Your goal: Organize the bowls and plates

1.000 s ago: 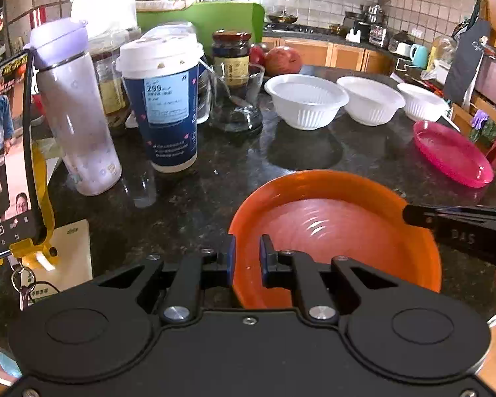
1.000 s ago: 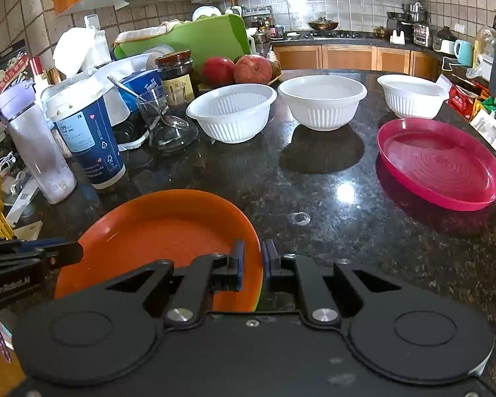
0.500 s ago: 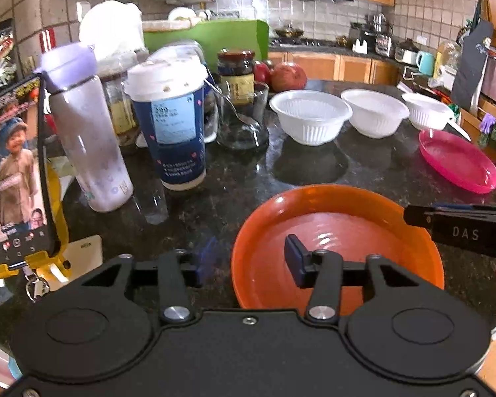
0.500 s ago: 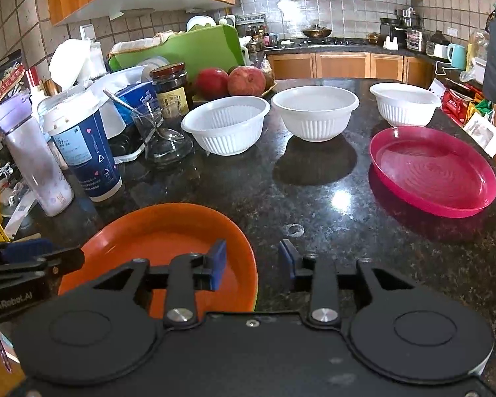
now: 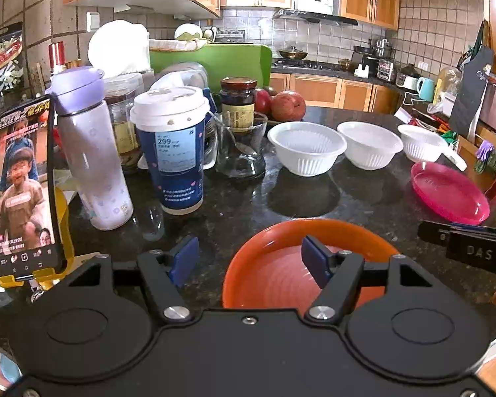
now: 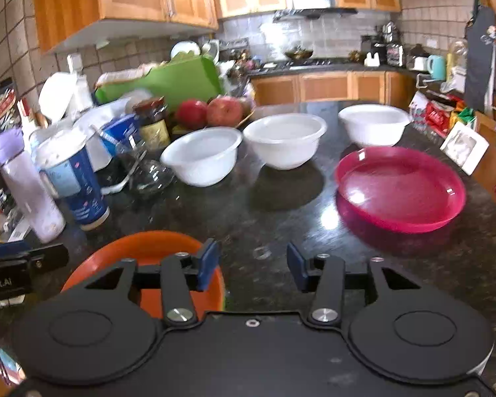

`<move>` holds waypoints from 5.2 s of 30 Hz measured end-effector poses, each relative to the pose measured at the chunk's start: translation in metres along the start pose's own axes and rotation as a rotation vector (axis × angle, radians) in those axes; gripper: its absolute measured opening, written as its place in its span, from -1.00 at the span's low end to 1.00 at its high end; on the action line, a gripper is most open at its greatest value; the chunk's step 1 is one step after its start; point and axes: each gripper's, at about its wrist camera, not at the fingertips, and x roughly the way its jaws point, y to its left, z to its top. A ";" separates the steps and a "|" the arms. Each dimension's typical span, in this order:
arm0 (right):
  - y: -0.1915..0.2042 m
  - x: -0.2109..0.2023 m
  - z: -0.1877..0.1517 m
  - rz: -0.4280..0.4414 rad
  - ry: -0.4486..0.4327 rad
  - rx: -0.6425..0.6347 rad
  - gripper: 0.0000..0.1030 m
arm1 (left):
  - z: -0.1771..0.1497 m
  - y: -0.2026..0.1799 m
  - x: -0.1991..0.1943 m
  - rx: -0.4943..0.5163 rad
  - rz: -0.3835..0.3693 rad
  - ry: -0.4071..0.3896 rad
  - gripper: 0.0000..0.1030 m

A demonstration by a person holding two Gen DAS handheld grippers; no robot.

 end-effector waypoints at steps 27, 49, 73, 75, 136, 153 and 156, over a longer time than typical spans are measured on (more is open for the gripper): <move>-0.222 -0.004 0.076 0.004 -0.161 0.006 0.81 | 0.050 -0.156 0.050 -0.014 0.009 0.034 0.44; -0.269 0.132 0.110 0.160 0.081 -0.183 0.76 | 0.069 -0.247 0.148 -0.047 0.036 0.164 0.42; -0.270 0.175 0.101 0.193 0.141 -0.252 0.69 | 0.062 -0.254 0.186 -0.100 0.074 0.274 0.42; -0.269 0.174 0.100 0.200 0.148 -0.260 0.69 | 0.062 -0.251 0.186 -0.105 0.065 0.271 0.42; -0.130 0.046 0.061 0.232 0.048 -0.218 -0.72 | 0.032 -0.133 0.045 -0.082 0.066 0.139 -0.38; -0.009 0.023 0.023 0.302 0.107 -0.266 -0.75 | -0.004 -0.022 0.003 -0.134 0.095 0.166 -0.38; -0.003 0.025 0.018 0.293 0.124 -0.258 -0.75 | -0.008 -0.011 0.005 -0.128 0.084 0.179 -0.38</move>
